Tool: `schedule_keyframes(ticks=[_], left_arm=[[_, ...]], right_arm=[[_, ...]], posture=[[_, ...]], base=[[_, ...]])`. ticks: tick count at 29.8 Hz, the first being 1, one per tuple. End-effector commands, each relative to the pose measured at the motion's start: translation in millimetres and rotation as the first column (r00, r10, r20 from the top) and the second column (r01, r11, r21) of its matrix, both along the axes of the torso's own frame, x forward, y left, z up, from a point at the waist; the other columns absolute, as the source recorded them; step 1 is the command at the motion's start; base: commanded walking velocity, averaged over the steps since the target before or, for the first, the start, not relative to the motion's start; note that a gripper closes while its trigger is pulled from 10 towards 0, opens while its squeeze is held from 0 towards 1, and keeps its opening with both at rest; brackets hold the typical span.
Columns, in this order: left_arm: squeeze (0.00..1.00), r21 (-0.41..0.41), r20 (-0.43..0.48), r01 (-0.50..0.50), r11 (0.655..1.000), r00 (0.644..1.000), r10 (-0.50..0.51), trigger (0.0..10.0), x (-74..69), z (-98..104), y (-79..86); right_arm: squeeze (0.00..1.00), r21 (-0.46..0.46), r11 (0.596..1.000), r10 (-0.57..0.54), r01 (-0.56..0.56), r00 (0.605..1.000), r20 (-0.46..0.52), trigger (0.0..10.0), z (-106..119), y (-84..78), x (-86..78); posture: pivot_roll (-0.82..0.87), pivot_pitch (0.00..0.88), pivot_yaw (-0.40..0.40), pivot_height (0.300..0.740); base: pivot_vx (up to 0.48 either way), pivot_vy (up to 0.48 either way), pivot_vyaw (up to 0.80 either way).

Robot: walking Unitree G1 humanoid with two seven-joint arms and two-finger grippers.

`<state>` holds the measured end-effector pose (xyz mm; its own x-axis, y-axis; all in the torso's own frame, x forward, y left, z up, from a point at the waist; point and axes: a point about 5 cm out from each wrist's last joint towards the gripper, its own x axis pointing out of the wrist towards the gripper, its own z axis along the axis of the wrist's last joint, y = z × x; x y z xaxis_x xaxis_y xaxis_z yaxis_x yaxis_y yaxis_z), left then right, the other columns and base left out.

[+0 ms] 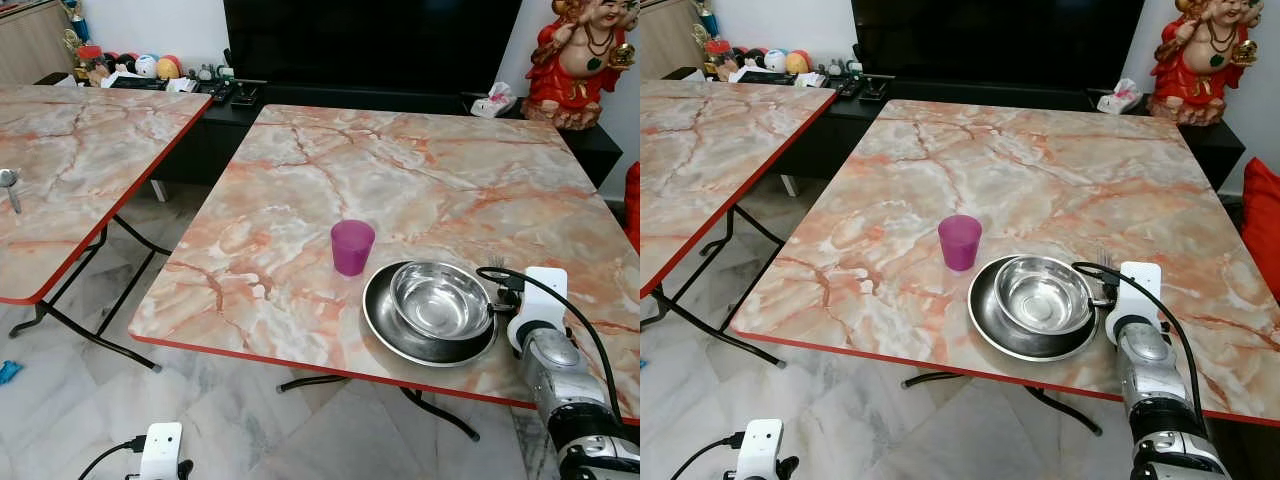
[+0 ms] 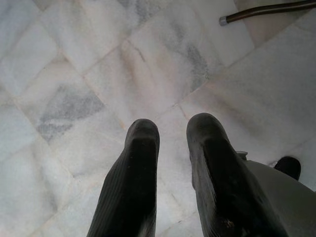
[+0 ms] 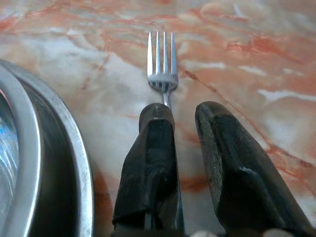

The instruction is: Setting the table

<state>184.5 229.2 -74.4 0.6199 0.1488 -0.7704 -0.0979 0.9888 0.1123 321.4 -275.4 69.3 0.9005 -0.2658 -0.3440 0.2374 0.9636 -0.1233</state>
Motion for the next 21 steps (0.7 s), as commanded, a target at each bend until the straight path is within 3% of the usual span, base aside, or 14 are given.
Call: schedule_keyframes(ticks=[1,5,14,16,21], left_arm=[[0.00,0.006,-0.023,0.005,1.000,1.000,-0.005,10.0,-2.6,-1,3.5],[0.00,0.007,-0.023,0.010,1.000,1.000,-0.010,10.0,-2.3,-1,3.3],[0.00,0.008,-0.023,0.016,1.000,1.000,-0.016,10.0,-2.4,-1,2.8],[0.00,0.010,-0.021,0.014,1.000,1.000,-0.013,10.0,-2.4,-1,3.1],[0.00,0.011,-0.015,0.008,1.000,1.000,-0.008,10.0,-2.1,0,4.0]], right_arm=[[0.00,-0.003,1.000,-0.018,0.018,0.997,0.077,10.0,14,-4.6,5.6],[0.00,-0.036,0.999,-0.007,0.013,0.985,0.171,10.0,30,-2.2,10.4],[0.00,-0.014,1.000,-0.005,0.010,0.948,0.318,10.0,48,3.5,11.5],[0.00,-0.010,1.000,0.029,-0.027,0.905,0.424,10.0,61,14.5,10.0],[0.00,-0.031,0.999,0.035,-0.022,0.854,0.519,10.0,70,28.8,1.5]], posture=[[0.08,0.000,0.015,0.740],[0.07,0.000,0.016,0.740],[0.07,0.000,0.017,0.740],[0.07,0.000,0.015,0.740],[0.06,0.000,0.014,0.740]], base=[[0.000,0.000,0.00],[0.000,0.000,0.00],[0.000,0.000,0.00],[0.000,0.000,0.00],[0.000,0.000,0.00]])
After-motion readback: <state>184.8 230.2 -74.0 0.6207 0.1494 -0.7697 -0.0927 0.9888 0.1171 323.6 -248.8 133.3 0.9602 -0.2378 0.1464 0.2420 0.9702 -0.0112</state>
